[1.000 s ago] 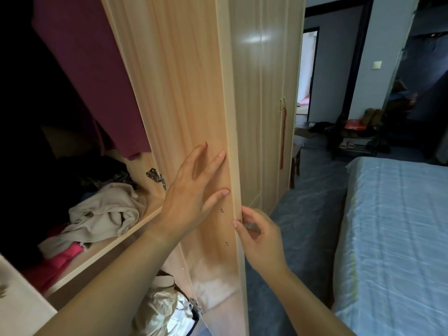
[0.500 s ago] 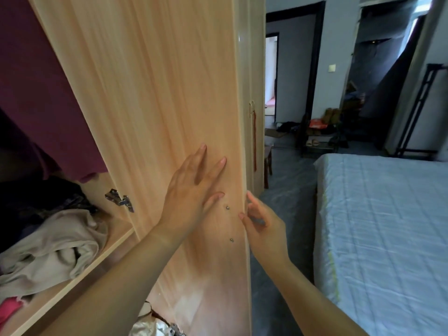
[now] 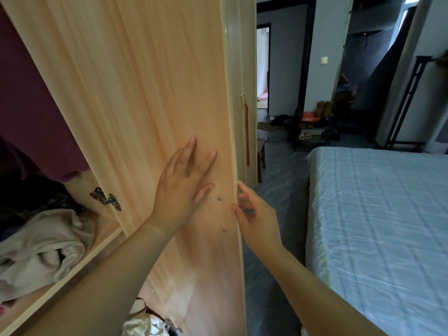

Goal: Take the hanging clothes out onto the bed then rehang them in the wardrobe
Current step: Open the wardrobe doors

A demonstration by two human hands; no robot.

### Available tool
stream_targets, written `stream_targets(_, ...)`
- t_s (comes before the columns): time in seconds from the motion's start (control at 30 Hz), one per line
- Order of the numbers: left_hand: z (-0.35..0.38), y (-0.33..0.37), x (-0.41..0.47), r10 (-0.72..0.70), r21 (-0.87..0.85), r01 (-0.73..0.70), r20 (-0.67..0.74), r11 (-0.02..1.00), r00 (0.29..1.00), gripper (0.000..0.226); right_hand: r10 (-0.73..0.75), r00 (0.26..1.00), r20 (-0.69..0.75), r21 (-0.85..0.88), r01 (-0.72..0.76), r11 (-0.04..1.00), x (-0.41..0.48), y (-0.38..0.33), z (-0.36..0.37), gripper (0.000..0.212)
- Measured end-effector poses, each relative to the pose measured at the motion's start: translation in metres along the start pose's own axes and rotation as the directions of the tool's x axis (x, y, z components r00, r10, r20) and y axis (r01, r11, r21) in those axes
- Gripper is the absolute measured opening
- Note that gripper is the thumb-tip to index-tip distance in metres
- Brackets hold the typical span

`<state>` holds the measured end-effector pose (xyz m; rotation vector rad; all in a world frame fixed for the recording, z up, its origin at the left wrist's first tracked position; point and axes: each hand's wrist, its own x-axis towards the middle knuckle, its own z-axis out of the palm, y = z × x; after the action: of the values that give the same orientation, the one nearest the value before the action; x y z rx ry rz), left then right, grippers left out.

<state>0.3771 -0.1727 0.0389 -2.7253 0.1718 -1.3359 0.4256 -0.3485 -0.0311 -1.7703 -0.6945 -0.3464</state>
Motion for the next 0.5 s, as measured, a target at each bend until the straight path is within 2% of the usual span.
stream_targets(0.13,-0.019,0.007,-0.007,-0.081,0.043,0.076,0.142,0.996,0.987,0.062,0.017,0.992,0.122,-0.102,-0.004,0.995,-0.016,-0.016,-0.012,0.05)
stream_targets(0.3,-0.046,0.021,-0.049,-0.26,0.196,0.204,0.324,0.959,0.91,0.062,0.082,0.958,0.274,-0.276,-0.003,0.961,-0.048,-0.03,-0.025,0.047)
stream_targets(0.4,-0.063,0.023,-0.087,-0.356,0.233,0.286,0.371,0.93,0.857,0.064,0.04,0.92,0.389,-0.345,0.106,0.933,-0.063,-0.037,-0.021,0.05)
stream_targets(0.5,-0.084,0.019,-0.126,-0.45,0.286,0.358,0.39,0.889,0.804,0.064,-0.041,0.876,0.48,-0.372,0.246,0.895,-0.072,-0.046,-0.006,0.063)
